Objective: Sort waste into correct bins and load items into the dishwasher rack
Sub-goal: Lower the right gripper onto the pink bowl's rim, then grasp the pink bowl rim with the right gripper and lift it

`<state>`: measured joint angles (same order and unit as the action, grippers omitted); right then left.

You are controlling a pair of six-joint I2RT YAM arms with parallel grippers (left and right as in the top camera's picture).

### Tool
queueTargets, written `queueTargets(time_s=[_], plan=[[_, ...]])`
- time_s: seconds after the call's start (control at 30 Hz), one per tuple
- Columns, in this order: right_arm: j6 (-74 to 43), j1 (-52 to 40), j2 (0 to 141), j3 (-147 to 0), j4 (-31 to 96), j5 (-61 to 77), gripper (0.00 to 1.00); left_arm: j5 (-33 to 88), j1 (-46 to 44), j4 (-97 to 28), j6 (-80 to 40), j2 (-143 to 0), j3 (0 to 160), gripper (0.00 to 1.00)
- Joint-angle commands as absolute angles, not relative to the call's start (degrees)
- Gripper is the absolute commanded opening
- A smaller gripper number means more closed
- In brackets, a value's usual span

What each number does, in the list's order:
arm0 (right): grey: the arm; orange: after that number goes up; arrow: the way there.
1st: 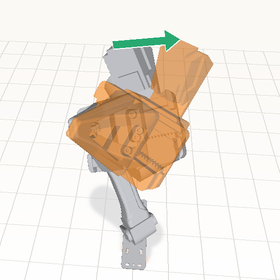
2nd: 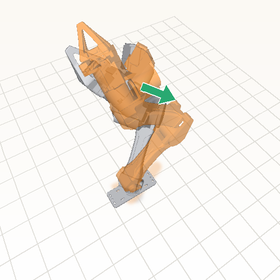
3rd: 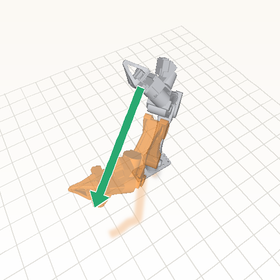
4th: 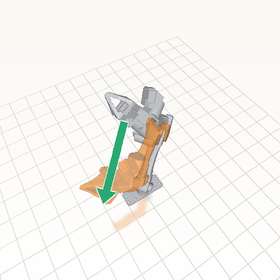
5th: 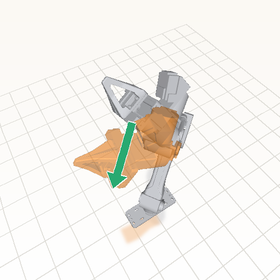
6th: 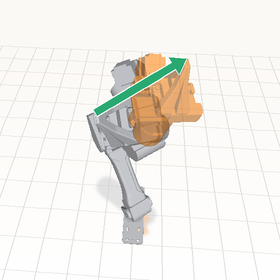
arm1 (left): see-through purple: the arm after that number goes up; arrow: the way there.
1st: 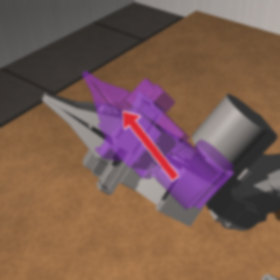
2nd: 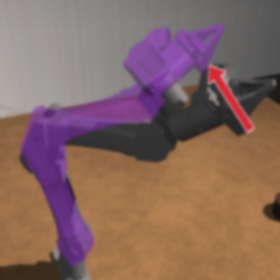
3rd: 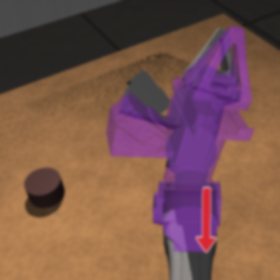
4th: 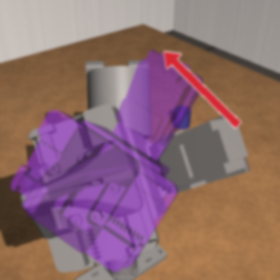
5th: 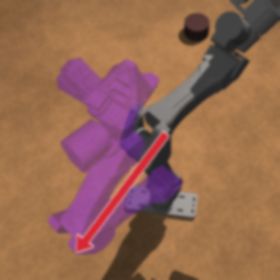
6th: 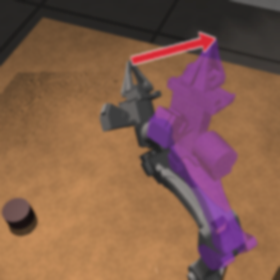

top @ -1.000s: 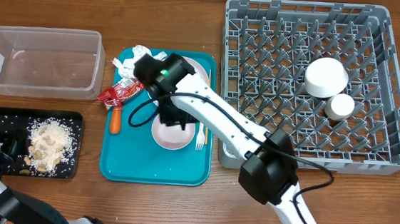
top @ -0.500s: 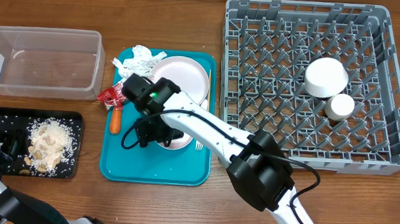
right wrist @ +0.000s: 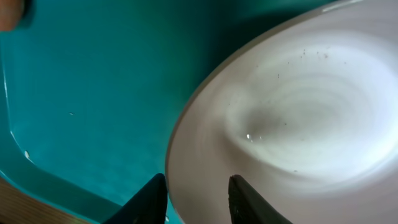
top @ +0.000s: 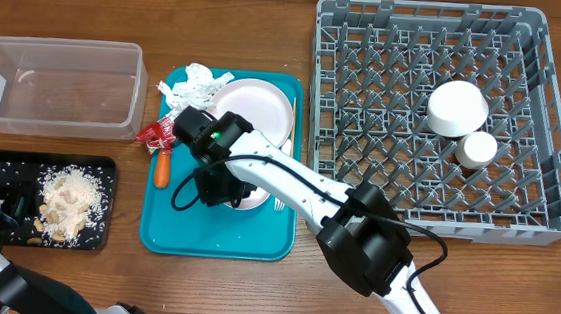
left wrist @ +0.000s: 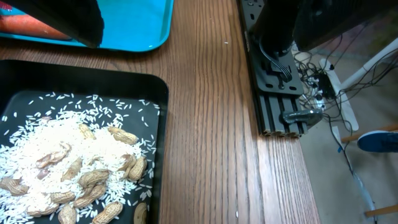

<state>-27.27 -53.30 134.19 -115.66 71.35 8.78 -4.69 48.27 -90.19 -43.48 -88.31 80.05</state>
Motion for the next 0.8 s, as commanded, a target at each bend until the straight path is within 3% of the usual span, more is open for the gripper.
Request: queueTargets(time_s=[0.0,0.4,0.47,0.7,0.77], plan=[[-27.62,-53.19,132.53,-117.21,71.48,9.06,0.29,-4.43,48.29,-89.93,-43.75,-88.51,80.71,1.00],[-27.20,-53.19,132.53,-117.51,72.10,7.60,0.23,-4.43,48.29,-89.95,-43.75,-88.51,80.71,1.00],[-27.20,-53.19,132.53,-117.51,72.03,7.57,0.17,-4.45,48.29,-89.93,-43.75,-88.51,80.71,1.00],[-27.20,-53.19,132.49,-119.44,72.75,7.60,0.16,-4.43,48.29,-89.93,-43.75,-88.51,80.71,1.00],[-27.18,-53.19,132.49,-120.57,72.95,7.57,0.11,-4.43,48.29,-89.95,-43.75,-88.51,80.71,1.00]])
